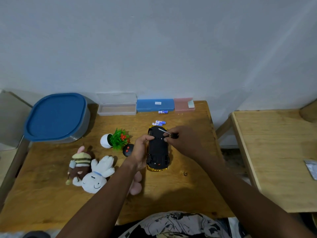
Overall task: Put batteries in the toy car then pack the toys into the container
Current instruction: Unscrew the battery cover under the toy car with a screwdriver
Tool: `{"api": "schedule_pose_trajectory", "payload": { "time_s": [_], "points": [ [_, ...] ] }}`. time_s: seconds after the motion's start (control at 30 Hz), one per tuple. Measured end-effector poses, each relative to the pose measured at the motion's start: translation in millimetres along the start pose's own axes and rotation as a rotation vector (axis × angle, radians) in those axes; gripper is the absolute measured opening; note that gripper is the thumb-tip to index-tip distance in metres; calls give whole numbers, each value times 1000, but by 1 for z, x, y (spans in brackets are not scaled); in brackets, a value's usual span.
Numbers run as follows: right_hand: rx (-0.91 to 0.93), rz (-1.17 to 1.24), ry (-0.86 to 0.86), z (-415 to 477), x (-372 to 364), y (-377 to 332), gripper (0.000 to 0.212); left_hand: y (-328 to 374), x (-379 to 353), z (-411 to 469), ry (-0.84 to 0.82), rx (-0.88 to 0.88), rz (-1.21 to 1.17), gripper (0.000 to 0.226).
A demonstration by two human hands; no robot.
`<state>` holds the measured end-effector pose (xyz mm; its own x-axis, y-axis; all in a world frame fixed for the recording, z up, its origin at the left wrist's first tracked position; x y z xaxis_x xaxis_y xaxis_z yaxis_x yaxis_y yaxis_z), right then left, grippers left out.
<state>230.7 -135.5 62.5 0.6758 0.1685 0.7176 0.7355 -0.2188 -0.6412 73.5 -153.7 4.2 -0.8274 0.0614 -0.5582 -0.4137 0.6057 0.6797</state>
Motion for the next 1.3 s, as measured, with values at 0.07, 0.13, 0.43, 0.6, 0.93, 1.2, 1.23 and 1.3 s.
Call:
{"api": "schedule_pose_trajectory", "payload": {
  "time_s": [0.07,0.13,0.43,0.6,0.93,1.2,1.23,1.3],
  "points": [
    [3,24,8,0,-3,-3,18,2,-1,-1,6,0,18,54],
    [14,38,20,-1,-5,-6,15,3,1,-1,15,0,34,56],
    [93,-78,23,-2,-8,-14,9,5,2,-2,13,0,125,59],
    [38,36,60,-1,-13,-5,15,6,6,-1,83,-71,161,53],
    [-421,36,-36,-1,-54,65,17,15,23,0,229,-182,87,37],
    [-377,37,-1,-1,-58,69,20,12,25,0,217,-188,86,36],
    [-375,57,13,-2,-57,70,20,11,25,0,217,-185,83,36],
    [-375,92,57,-3,-53,74,15,11,26,-1,221,-173,82,36]
  ]
}}
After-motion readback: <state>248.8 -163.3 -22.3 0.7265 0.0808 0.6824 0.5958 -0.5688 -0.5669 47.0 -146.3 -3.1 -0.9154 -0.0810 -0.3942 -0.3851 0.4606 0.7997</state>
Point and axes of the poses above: each hand's wrist, its own z-axis towards the middle knuckle, its own x-axis out of the back of the hand, y = z × x, the point moved 5 cm from there along z, towards the middle knuckle, and after that the axes turned 12 degrees about -x, right-handed, at the moved point
